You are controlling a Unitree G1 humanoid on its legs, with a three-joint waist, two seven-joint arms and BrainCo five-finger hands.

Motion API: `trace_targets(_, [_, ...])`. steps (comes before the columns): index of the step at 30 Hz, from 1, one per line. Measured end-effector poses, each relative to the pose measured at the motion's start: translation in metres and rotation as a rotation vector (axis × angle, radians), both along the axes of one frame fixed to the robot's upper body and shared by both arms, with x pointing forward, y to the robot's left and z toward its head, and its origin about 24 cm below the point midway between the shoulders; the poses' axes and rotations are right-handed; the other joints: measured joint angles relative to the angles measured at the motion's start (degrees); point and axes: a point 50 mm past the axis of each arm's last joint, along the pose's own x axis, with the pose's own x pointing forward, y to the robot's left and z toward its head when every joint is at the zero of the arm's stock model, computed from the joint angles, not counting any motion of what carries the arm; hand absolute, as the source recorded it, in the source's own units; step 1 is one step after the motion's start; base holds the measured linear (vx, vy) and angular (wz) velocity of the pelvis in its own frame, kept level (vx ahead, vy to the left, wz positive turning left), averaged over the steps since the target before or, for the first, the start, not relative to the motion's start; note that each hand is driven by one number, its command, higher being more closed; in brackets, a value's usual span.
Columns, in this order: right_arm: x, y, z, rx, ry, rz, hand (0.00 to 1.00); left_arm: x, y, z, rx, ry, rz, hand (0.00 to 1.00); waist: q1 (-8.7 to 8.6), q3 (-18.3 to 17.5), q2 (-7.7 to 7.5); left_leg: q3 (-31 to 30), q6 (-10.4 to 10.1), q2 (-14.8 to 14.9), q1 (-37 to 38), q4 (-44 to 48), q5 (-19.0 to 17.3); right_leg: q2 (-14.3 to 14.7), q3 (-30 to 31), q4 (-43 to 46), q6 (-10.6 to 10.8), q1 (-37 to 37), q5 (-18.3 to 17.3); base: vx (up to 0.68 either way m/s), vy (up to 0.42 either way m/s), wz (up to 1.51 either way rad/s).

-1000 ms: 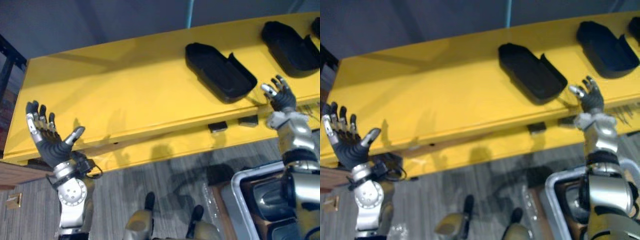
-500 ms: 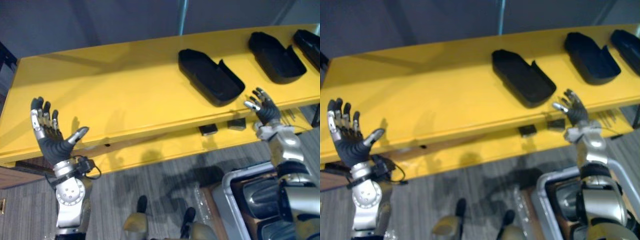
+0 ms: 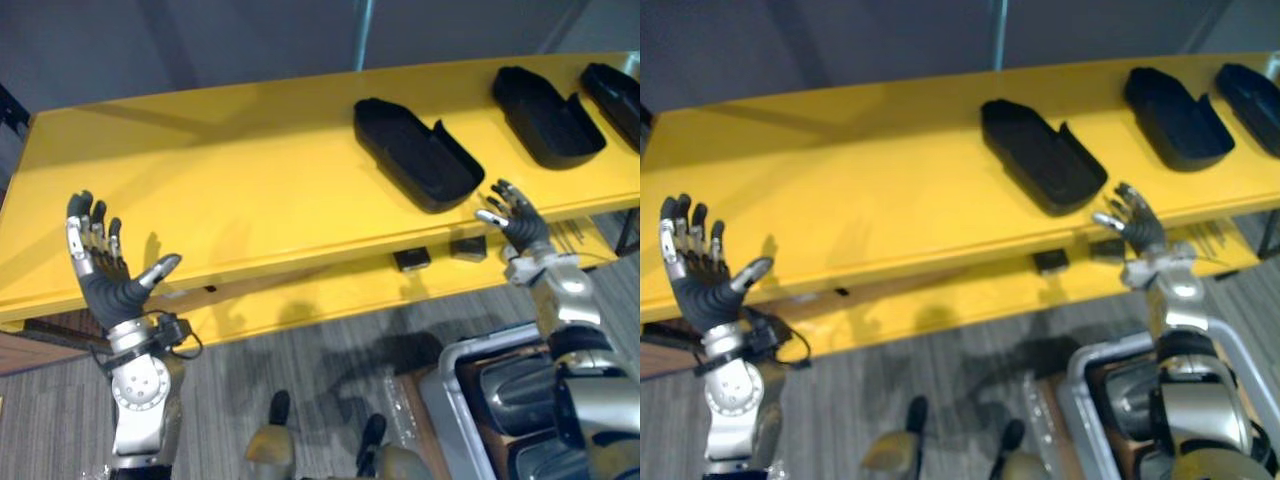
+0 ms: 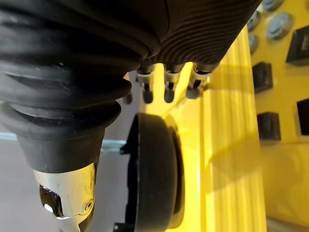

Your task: Walk over and take plastic housings, then place them on the shelf

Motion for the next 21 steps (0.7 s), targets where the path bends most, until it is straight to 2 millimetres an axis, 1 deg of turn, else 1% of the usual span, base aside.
trace_targets(3, [0.000, 0.000, 0.000, -0.014, 0.003, -0.025, 0.00, 0.000, 0.000, 0.000, 0.001, -0.001, -0.001, 0.00, 0.02, 0.0, 0.00, 0.0, 0.0, 0.0, 0.0, 0.1, 0.0, 0.0, 0.0, 0.0, -0.1, 0.0, 0.1, 0.00, 0.000, 0.00])
trace_targets(9, [0.002, -0.001, -0.004, -0.013, -0.012, -0.243, 0.00, 0.000, 0.000, -0.001, -0.003, 0.003, 0.004, 0.00, 0.82, 0.0, 0.01, 0.0, 0.0, 0.0, 0.0, 0.2, 0.0, -0.1, 0.0, 0.2, -0.1, 0.0, 0.1, 0.00, 0.000, 0.00])
trace_targets(15, [0.002, -0.003, -0.002, -0.031, -0.014, -0.298, 0.00, -0.001, 0.001, -0.001, -0.011, 0.002, 0.014, 0.00, 0.76, 0.0, 0.04, 0.0, 0.0, -0.1, -0.1, 0.3, 0.0, -0.2, 0.0, 0.2, -0.1, -0.1, 0.1, 0.00, 0.000, 0.00])
trace_targets(18, [0.005, -0.002, 0.004, -0.026, -0.033, -0.313, 0.00, -0.001, 0.001, -0.001, -0.017, 0.001, 0.021, 0.00, 0.68, 0.2, 0.29, 0.0, 0.0, -0.2, -0.1, 0.3, 0.0, -0.2, 0.0, 0.3, -0.1, -0.2, 0.0, 0.00, 0.000, 0.00])
trace_targets(21, [0.014, 0.001, 0.023, -0.018, -0.076, -0.304, 0.00, -0.001, 0.001, -0.001, -0.027, -0.003, 0.033, 0.00, 0.29, 0.6, 1.15, -0.3, 0.1, -0.3, -1.0, 1.3, -0.1, -0.4, -0.2, 0.7, -0.1, -0.6, 0.0, -0.02, 0.001, 0.05])
